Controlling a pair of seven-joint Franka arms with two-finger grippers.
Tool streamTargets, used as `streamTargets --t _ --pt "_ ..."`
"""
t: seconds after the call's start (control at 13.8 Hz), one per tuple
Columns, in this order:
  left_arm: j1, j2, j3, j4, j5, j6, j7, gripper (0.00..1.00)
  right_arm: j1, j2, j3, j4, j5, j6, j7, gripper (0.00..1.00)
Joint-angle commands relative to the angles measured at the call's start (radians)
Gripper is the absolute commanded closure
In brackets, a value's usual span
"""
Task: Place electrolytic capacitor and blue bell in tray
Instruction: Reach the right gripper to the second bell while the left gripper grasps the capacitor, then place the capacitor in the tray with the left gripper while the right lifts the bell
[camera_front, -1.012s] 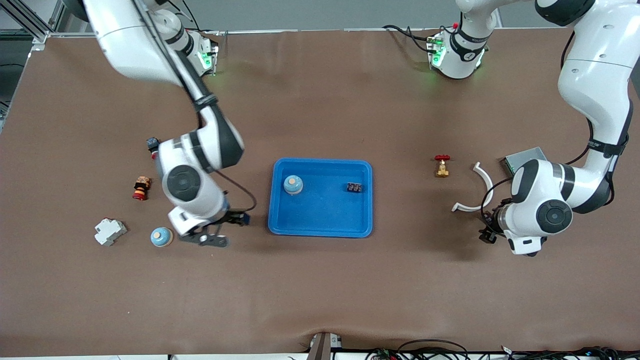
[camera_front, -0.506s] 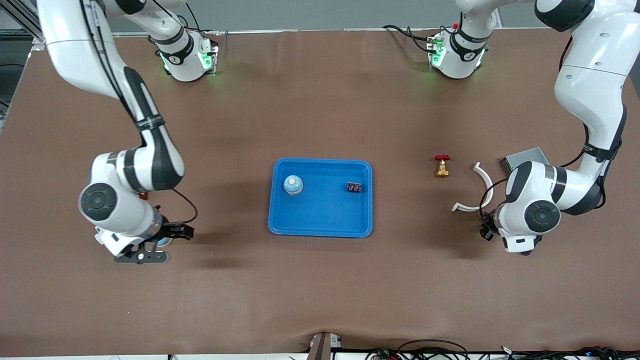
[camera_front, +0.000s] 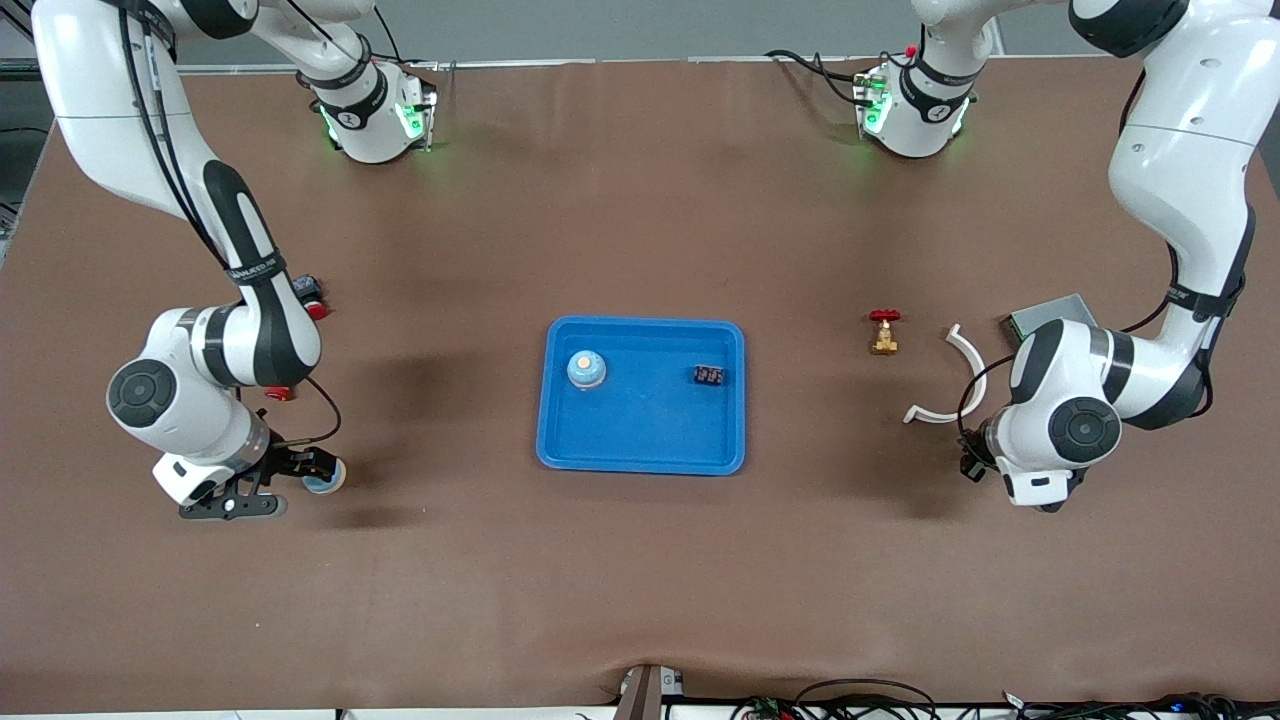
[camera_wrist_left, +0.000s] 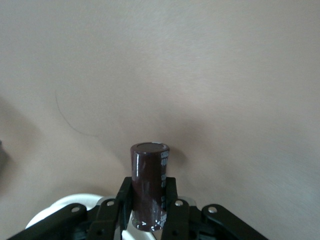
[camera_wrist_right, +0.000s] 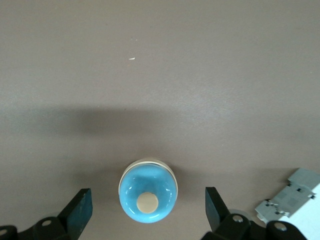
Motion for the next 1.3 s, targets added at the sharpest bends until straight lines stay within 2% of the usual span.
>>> streamTargets --t 0.0,0.14,0.36,0.51,0.72,1.01,1.23 --pt "-0.013 -0.052 -0.062 0.008 -0.024 -0.069 -0.046 1.00 -0.016 -0.011 0.021 -0.032 0.015 0.043 0.000 0.00" --pt "-0.021 -0.055 -0.128 0.017 -0.029 -0.077 -0.114 1.00 -0.016 -0.008 0.021 -0.084 0.015 0.140 0.001 0.00" --pt "-0.057 -0.052 -0.202 0.036 -0.029 -0.077 -0.217 1.00 -0.020 0.018 0.022 -0.089 0.015 0.168 0.001 0.00" --pt "-0.146 -0.052 -0.205 0.040 -0.032 -0.074 -0.254 1.00 -0.025 0.041 0.022 -0.092 0.017 0.192 0.003 0.00" --pt "-0.263 -0.006 -0.200 0.130 -0.035 -0.070 -0.396 1.00 -0.025 0.057 0.025 -0.090 0.047 0.194 0.001 0.00" --pt "-0.355 0.017 -0.197 0.137 -0.061 -0.016 -0.499 1.00 -0.026 0.065 0.024 -0.086 0.047 0.194 -0.002 0.00" --pt "-0.383 0.035 -0.196 0.135 -0.057 0.021 -0.571 1.00 -0.026 0.065 0.022 -0.084 0.046 0.192 -0.016 0.00"
